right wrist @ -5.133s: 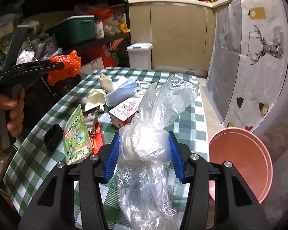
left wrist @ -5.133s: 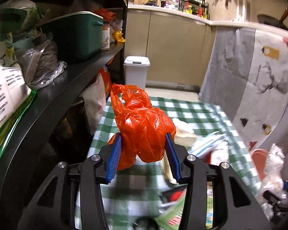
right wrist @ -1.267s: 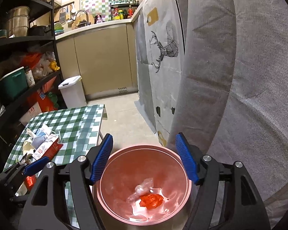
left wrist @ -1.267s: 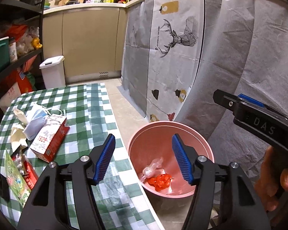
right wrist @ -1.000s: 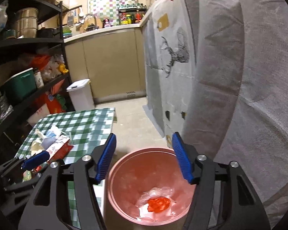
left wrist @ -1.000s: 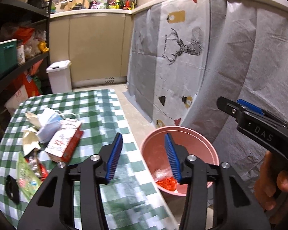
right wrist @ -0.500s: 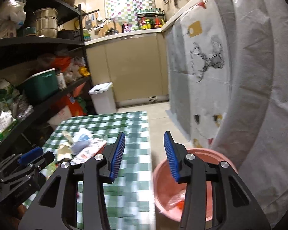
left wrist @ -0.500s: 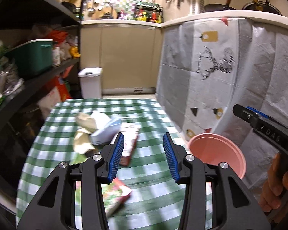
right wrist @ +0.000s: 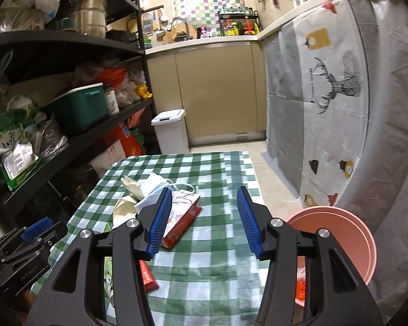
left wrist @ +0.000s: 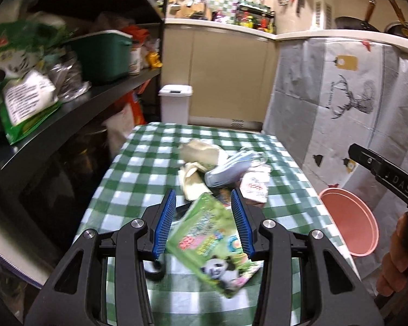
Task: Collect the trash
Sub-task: 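Move both tools back over the table toward the remaining trash, then grasp the black band with the left gripper while the right gripper grasps the white milk carton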
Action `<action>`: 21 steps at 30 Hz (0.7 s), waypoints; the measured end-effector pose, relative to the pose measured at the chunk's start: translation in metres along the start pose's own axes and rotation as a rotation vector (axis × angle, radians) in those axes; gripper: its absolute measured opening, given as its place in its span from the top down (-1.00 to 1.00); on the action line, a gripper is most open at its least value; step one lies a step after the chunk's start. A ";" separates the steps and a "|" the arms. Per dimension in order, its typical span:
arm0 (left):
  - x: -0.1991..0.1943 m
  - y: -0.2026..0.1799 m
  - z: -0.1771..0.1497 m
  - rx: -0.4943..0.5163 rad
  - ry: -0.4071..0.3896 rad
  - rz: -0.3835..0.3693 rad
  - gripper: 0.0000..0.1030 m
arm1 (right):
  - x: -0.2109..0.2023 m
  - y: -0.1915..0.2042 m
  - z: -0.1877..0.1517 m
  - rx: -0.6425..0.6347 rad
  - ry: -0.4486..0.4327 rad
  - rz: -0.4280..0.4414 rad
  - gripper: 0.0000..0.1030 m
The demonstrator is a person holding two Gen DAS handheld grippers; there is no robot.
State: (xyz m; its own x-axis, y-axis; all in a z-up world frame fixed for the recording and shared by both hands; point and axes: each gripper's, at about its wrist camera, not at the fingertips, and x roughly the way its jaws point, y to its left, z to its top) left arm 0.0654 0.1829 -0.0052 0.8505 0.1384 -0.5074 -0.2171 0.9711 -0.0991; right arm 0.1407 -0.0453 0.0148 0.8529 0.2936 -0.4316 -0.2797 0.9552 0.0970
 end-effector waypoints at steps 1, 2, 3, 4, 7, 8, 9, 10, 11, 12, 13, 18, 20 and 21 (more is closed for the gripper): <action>0.001 0.005 -0.001 -0.010 0.004 0.008 0.18 | 0.002 0.003 -0.001 -0.005 0.002 0.004 0.02; 0.003 0.011 -0.002 -0.028 0.011 0.017 0.18 | 0.004 0.005 -0.002 -0.009 0.006 0.007 0.02; 0.004 0.015 -0.003 -0.038 0.015 0.020 0.18 | 0.007 0.009 -0.004 -0.013 0.011 0.010 0.02; 0.005 0.019 -0.004 -0.048 0.021 0.026 0.18 | 0.008 0.010 -0.005 -0.016 0.013 0.012 0.01; 0.012 0.032 -0.009 -0.077 0.045 0.052 0.18 | 0.015 0.017 -0.008 -0.028 0.024 0.014 0.00; 0.016 0.037 -0.012 -0.088 0.061 0.057 0.18 | 0.019 0.019 -0.009 -0.028 0.028 0.015 0.00; 0.020 0.041 -0.014 -0.094 0.075 0.065 0.18 | 0.021 0.021 -0.010 -0.027 0.033 0.018 -0.02; 0.023 0.043 -0.017 -0.093 0.089 0.077 0.15 | 0.024 0.023 -0.010 -0.025 0.040 0.023 -0.09; 0.028 0.047 -0.020 -0.091 0.109 0.094 0.09 | 0.027 0.026 -0.011 -0.027 0.044 0.029 -0.14; 0.032 0.050 -0.022 -0.098 0.128 0.100 0.06 | 0.030 0.029 -0.012 -0.034 0.046 0.030 -0.17; 0.034 0.051 -0.024 -0.104 0.138 0.099 0.00 | 0.032 0.030 -0.012 -0.040 0.048 0.030 -0.20; 0.049 0.060 -0.032 -0.124 0.199 0.100 -0.05 | 0.054 0.038 -0.021 -0.056 0.096 0.040 -0.27; 0.058 0.057 -0.036 -0.106 0.239 0.102 -0.07 | 0.066 0.043 -0.025 -0.066 0.131 0.043 -0.34; 0.060 0.056 -0.038 -0.102 0.250 0.104 -0.07 | 0.073 0.045 -0.027 -0.069 0.151 0.048 -0.34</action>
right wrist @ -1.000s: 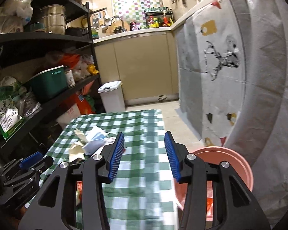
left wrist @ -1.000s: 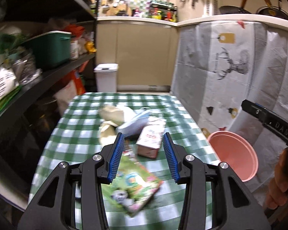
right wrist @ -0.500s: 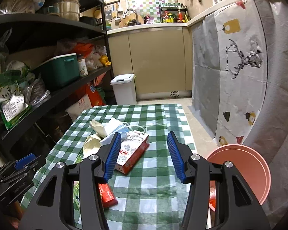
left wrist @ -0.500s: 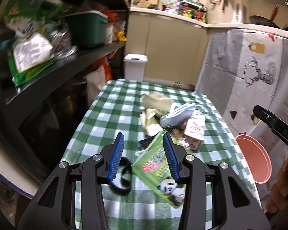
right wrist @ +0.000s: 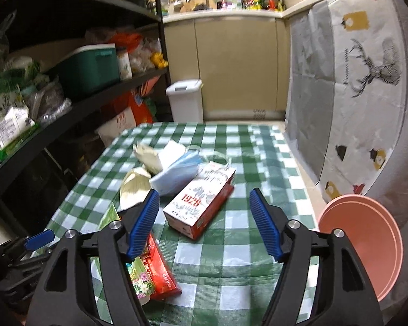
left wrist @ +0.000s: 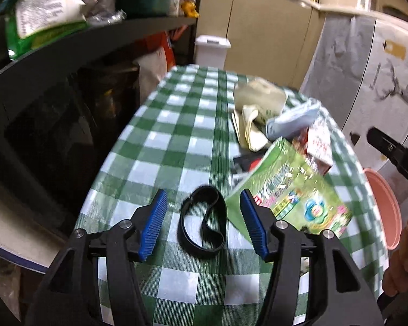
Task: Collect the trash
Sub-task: 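Grasp the black band with the left gripper while the right gripper grasps the white milk carton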
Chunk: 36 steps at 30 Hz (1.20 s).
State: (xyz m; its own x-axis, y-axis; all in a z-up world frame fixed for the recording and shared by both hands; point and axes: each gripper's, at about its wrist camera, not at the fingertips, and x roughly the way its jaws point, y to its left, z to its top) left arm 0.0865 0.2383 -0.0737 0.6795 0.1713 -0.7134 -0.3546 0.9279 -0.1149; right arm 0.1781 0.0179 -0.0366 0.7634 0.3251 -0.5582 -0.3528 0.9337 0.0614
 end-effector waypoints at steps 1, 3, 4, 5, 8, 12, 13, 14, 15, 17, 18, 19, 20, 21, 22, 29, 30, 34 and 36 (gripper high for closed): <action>0.003 -0.001 -0.001 0.004 0.011 0.000 -0.07 | 0.006 0.002 -0.001 -0.004 0.012 0.005 -0.34; 0.005 -0.002 -0.002 0.014 0.018 0.000 -0.07 | 0.015 0.003 -0.001 -0.002 0.027 -0.001 -0.35; 0.006 -0.003 -0.002 0.017 0.021 -0.001 -0.07 | 0.021 0.003 0.000 0.008 0.035 -0.003 -0.38; 0.007 -0.003 -0.003 0.018 0.027 -0.003 -0.07 | 0.027 0.003 0.000 0.015 0.042 -0.005 -0.39; 0.012 -0.003 -0.006 0.028 0.046 0.000 -0.07 | 0.044 0.005 0.001 0.025 0.065 -0.022 -0.39; 0.014 -0.001 -0.006 0.025 0.047 0.003 -0.05 | 0.063 0.012 0.000 0.021 0.108 -0.036 -0.45; 0.015 0.000 -0.005 0.021 0.046 0.004 -0.05 | 0.066 0.013 0.000 0.023 0.115 -0.034 -0.49; 0.015 0.001 -0.005 0.015 0.047 0.002 -0.04 | 0.069 0.014 0.000 0.022 0.125 -0.037 -0.50; 0.016 0.002 -0.004 0.013 0.049 0.002 -0.04 | 0.073 0.015 -0.002 0.026 0.137 -0.041 -0.50; 0.018 0.003 -0.005 0.013 0.055 0.001 -0.02 | 0.078 0.016 -0.003 0.036 0.152 -0.037 -0.50; 0.019 0.003 -0.005 0.015 0.058 0.001 0.01 | 0.082 0.017 -0.004 0.034 0.161 -0.040 -0.50; 0.021 0.003 -0.006 0.018 0.064 0.000 0.07 | 0.084 0.018 -0.005 0.028 0.166 -0.043 -0.50; 0.023 0.003 -0.006 0.019 0.072 0.001 0.07 | 0.086 0.019 -0.006 0.025 0.168 -0.046 -0.50; 0.023 0.003 -0.007 0.020 0.076 0.000 0.08 | 0.088 0.020 -0.006 0.021 0.172 -0.047 -0.50; 0.024 0.003 -0.008 0.021 0.078 0.000 0.10 | 0.091 0.022 -0.007 0.016 0.182 -0.053 -0.50; 0.028 0.000 -0.009 0.034 0.081 0.012 0.33 | 0.096 0.020 -0.013 -0.004 0.204 -0.101 -0.47; 0.028 -0.001 -0.009 0.040 0.079 0.013 0.38 | 0.096 0.019 -0.014 -0.006 0.208 -0.110 -0.38; 0.027 -0.002 -0.008 0.050 0.076 0.020 0.62 | 0.093 0.012 -0.021 0.002 0.224 -0.123 -0.05; 0.027 -0.003 -0.007 0.047 0.074 0.018 0.66 | 0.089 0.010 -0.023 -0.009 0.219 -0.131 -0.04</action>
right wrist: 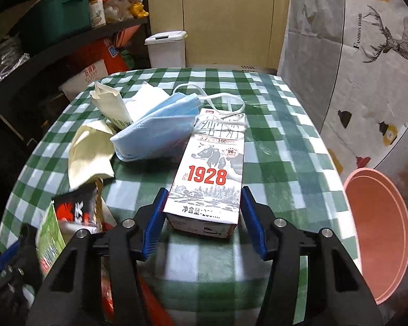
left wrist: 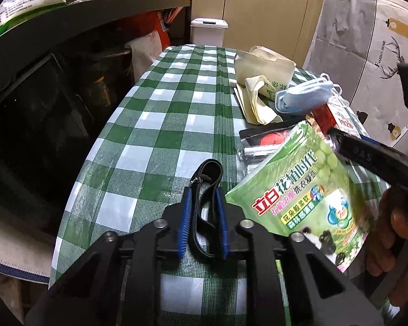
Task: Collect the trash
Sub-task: 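Grasp the black band with the left gripper while the right gripper grasps the white milk carton, then lift the milk carton with the right tool toward the pink bucket while the left holds the band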
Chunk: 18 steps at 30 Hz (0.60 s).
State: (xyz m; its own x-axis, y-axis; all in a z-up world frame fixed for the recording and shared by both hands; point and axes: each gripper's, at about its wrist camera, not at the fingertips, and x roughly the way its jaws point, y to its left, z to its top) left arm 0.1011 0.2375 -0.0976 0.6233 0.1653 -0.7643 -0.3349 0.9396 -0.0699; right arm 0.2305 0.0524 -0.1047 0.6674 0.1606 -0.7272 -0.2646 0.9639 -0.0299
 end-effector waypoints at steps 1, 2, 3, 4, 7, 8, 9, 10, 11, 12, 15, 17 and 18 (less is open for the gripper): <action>-0.001 -0.001 0.000 0.003 -0.004 0.001 0.68 | -0.003 -0.002 -0.002 -0.002 -0.002 -0.002 -0.04; -0.003 -0.002 0.000 0.004 -0.008 0.001 0.69 | -0.005 -0.004 -0.004 -0.001 -0.004 -0.003 -0.04; -0.005 -0.004 0.001 0.006 -0.014 -0.002 0.69 | -0.007 -0.006 -0.006 -0.002 -0.008 -0.005 -0.03; -0.006 -0.005 0.001 0.008 -0.019 -0.003 0.69 | -0.011 -0.008 -0.007 -0.004 -0.015 -0.007 -0.03; -0.013 -0.011 0.001 0.025 -0.041 -0.005 0.71 | -0.023 -0.012 -0.013 -0.023 -0.030 -0.009 -0.02; -0.016 -0.013 0.002 0.026 -0.049 -0.009 0.71 | -0.027 -0.014 -0.014 -0.028 -0.035 -0.012 -0.02; -0.018 -0.014 0.003 0.025 -0.055 -0.012 0.71 | -0.031 -0.016 -0.016 -0.031 -0.040 -0.014 -0.02; -0.021 -0.015 0.003 0.023 -0.062 -0.016 0.71 | -0.036 -0.019 -0.019 -0.034 -0.047 -0.015 -0.02; -0.025 -0.016 0.005 0.022 -0.075 -0.020 0.71 | -0.041 -0.022 -0.021 -0.035 -0.053 -0.017 -0.01; -0.030 -0.018 0.006 0.022 -0.087 -0.024 0.71 | -0.045 -0.024 -0.022 -0.035 -0.057 -0.018 -0.01; -0.040 -0.025 0.009 0.026 -0.117 -0.036 0.71 | -0.060 -0.032 -0.026 -0.035 -0.078 -0.020 0.00; -0.047 -0.032 0.011 0.035 -0.134 -0.046 0.71 | -0.071 -0.037 -0.027 -0.041 -0.097 -0.027 0.00; -0.049 -0.035 0.011 0.039 -0.139 -0.050 0.71 | -0.075 -0.039 -0.028 -0.041 -0.103 -0.027 0.01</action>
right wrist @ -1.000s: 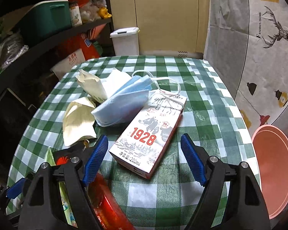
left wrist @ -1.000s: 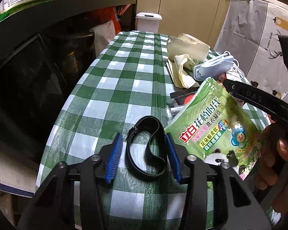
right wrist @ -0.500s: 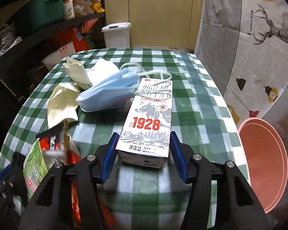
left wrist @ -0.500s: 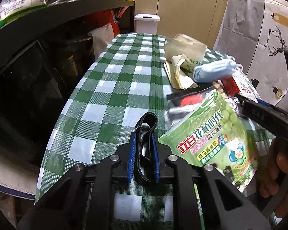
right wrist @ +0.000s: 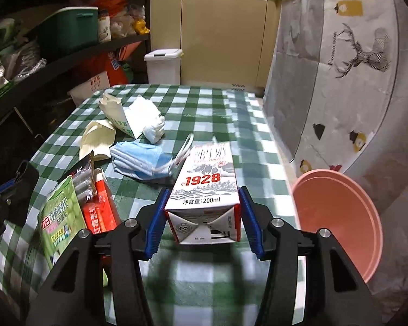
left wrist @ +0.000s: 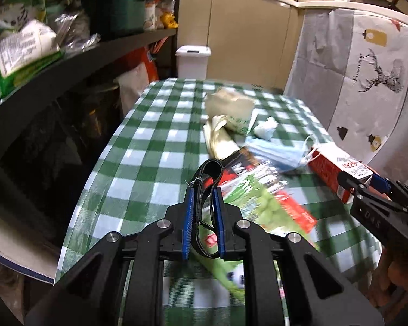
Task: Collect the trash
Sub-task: 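Lift the milk carton with the right tool toward the pink bucket while the left holds the band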
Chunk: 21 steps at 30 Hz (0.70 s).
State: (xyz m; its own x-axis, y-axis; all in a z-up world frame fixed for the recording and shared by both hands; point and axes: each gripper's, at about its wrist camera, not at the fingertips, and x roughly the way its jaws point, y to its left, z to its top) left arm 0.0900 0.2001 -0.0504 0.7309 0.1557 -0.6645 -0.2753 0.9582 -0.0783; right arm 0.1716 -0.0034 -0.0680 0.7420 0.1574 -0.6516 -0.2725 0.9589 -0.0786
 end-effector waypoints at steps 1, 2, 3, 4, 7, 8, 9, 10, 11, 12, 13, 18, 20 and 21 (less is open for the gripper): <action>-0.002 -0.003 0.001 0.005 -0.006 -0.004 0.71 | -0.005 -0.003 -0.001 0.000 -0.007 0.000 0.01; -0.005 -0.007 0.001 0.012 -0.014 -0.008 0.71 | -0.008 -0.005 -0.001 -0.001 -0.011 0.001 0.01; -0.007 -0.010 0.002 0.017 -0.020 -0.012 0.71 | -0.011 -0.008 -0.003 -0.002 -0.013 0.001 0.02; -0.009 -0.013 0.002 0.021 -0.025 -0.015 0.71 | -0.013 -0.011 -0.004 0.003 -0.013 -0.001 0.02; -0.015 -0.020 0.002 0.025 -0.036 -0.027 0.71 | -0.019 -0.021 -0.008 0.022 -0.013 0.007 0.02; -0.017 -0.022 0.002 0.029 -0.039 -0.031 0.71 | -0.021 -0.021 -0.009 0.020 -0.017 0.010 0.03; -0.018 -0.024 0.002 0.032 -0.040 -0.034 0.71 | -0.023 -0.023 -0.011 0.014 -0.019 0.016 0.03; -0.019 -0.026 0.001 0.036 -0.040 -0.036 0.71 | -0.023 -0.025 -0.014 0.009 -0.009 0.029 0.02; -0.019 -0.029 0.001 0.039 -0.040 -0.038 0.71 | -0.022 -0.025 -0.016 0.006 0.005 0.041 0.02; -0.020 -0.030 0.000 0.040 -0.039 -0.040 0.71 | -0.019 -0.026 -0.021 0.001 0.033 0.055 0.01; -0.020 -0.032 0.000 0.041 -0.040 -0.042 0.71 | -0.016 -0.027 -0.024 0.004 0.048 0.059 0.01; -0.022 -0.039 -0.001 0.053 -0.039 -0.054 0.71 | -0.003 -0.028 -0.037 0.000 0.110 0.075 -0.23; -0.021 -0.041 -0.001 0.056 -0.039 -0.058 0.71 | 0.002 -0.028 -0.036 0.003 0.111 0.077 -0.27; -0.021 -0.042 -0.001 0.057 -0.040 -0.058 0.71 | 0.004 -0.028 -0.036 0.005 0.113 0.076 -0.27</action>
State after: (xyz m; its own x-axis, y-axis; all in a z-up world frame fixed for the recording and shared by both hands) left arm 0.0857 0.1566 -0.0343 0.7692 0.1075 -0.6299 -0.1960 0.9779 -0.0725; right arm 0.1604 -0.0384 -0.0951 0.6452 0.2026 -0.7367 -0.3225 0.9463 -0.0223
